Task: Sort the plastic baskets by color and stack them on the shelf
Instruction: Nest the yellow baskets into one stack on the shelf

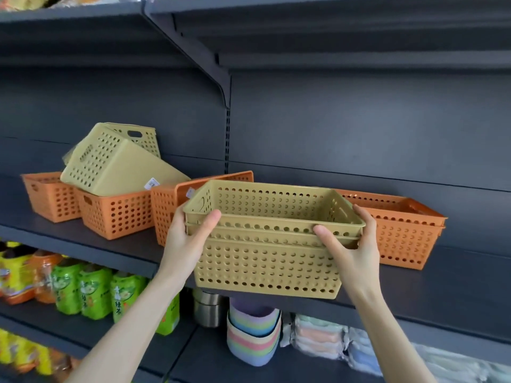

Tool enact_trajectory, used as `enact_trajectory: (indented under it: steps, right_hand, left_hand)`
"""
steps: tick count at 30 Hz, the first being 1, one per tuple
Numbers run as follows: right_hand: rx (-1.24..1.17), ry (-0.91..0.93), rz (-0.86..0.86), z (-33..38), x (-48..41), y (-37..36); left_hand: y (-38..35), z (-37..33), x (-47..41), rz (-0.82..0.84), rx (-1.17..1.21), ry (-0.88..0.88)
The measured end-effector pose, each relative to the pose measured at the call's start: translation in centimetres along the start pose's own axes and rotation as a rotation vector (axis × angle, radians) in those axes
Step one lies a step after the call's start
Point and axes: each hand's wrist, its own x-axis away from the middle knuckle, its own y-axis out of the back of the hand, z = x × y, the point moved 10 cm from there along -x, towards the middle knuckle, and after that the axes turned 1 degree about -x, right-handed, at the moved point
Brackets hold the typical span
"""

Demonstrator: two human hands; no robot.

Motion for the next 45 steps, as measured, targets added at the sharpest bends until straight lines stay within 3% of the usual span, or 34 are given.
enact_trajectory:
  steps: [11,18,22,25,29,32,38,41,45]
  right_hand:
    - [0.2,0.043,-0.136,0.4,0.4,-3.1]
    - [0.241,0.087,-0.091,0.9,1.3,-5.6]
    - [0.292,0.113,-0.082,1.2,1.2,-6.3]
    - [0.296,0.104,-0.088,1.1,1.1,-6.6]
    - [0.298,0.092,-0.106,1.1,1.0,-7.2]
    - [0.272,0.08,-0.115,1.0,1.0,-7.4]
    - [0.26,0.055,-0.132,0.6,0.9,-7.2]
    - [0.268,0.054,-0.14,0.5,0.9,-7.0]
    - [0.281,0.054,-0.159,0.5,0.9,-6.5]
  left_hand:
    - [0.3,3.2,-5.1,0.146,-0.022,0.029]
    - [1.2,4.2,-6.9,0.108,-0.028,-0.011]
    - [1.6,4.7,-7.6,0.118,-0.152,-0.03]
    - [3.3,4.8,-7.1,0.057,-0.264,-0.113]
    - [7.2,4.1,-6.9,-0.12,-0.266,-0.237]
    - [9.0,5.0,-8.8,-0.159,-0.28,-0.263]
    - [7.7,6.7,-14.2,0.077,-0.474,-0.266]
    - [6.8,8.2,-15.1,0.165,-0.428,-0.171]
    - [7.2,9.1,-15.6,0.159,-0.34,-0.103]
